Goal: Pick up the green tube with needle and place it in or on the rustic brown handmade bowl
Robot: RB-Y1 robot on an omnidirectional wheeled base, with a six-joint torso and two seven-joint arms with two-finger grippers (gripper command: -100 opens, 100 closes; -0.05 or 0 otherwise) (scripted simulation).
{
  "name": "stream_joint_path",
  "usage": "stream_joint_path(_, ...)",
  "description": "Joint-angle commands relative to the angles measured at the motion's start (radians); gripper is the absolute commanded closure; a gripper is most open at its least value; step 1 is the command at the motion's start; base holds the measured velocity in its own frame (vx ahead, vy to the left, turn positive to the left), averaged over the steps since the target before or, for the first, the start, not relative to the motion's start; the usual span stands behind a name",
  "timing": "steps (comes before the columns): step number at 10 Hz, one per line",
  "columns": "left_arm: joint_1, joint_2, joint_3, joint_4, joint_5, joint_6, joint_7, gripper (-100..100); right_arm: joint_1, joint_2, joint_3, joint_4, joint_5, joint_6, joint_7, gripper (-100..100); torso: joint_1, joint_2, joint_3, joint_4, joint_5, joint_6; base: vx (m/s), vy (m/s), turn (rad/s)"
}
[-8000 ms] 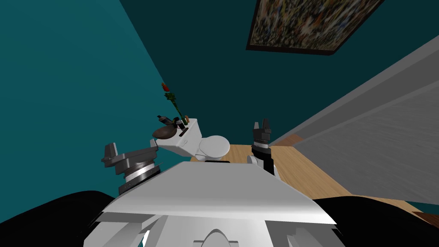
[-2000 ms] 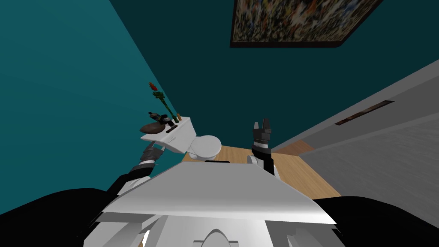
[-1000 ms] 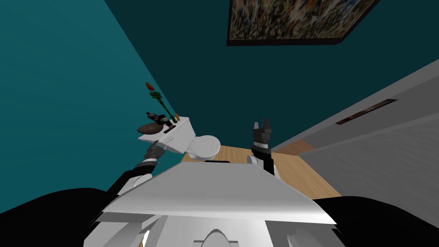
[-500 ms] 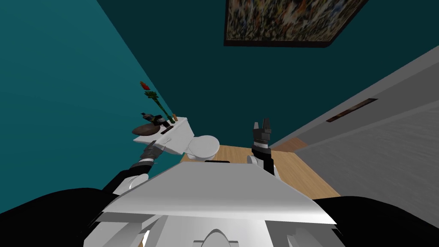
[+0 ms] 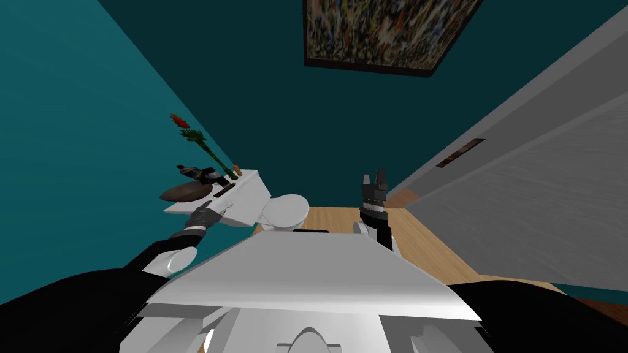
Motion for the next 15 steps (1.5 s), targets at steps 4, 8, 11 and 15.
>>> stream_joint_path(4,-0.012,0.063,0.08,0.089,-0.002,0.092,0.093,-100,0.0,0.0,0.0,0.0,0.0,0.0,0.0,0,-0.001,-0.003,-0.002,-0.001,0.0,-0.001,0.037,-0.081,-0.214)
stream_joint_path(8,-0.016,0.117,0.153,0.171,-0.004,0.181,0.179,-100,0.0,0.0,0.0,0.0,0.0,0.0,0.0,0,0.0,0.0,0.0,0.0,0.0,-0.002,0.013,-0.077,-0.191)
stream_joint_path(11,-0.016,0.149,0.199,0.232,-0.008,0.244,0.241,-100,0.0,0.0,0.0,0.0,0.0,0.0,0.0,0,0.001,0.0,0.0,0.0,0.0,-0.002,0.017,-0.061,-0.155)
stream_joint_path(15,-0.014,0.178,0.24,0.298,-0.014,0.311,0.306,-100,0.0,0.0,0.0,0.0,0.0,0.0,0.0,0,0.002,-0.001,-0.001,0.0,0.0,-0.001,0.034,-0.051,-0.138)
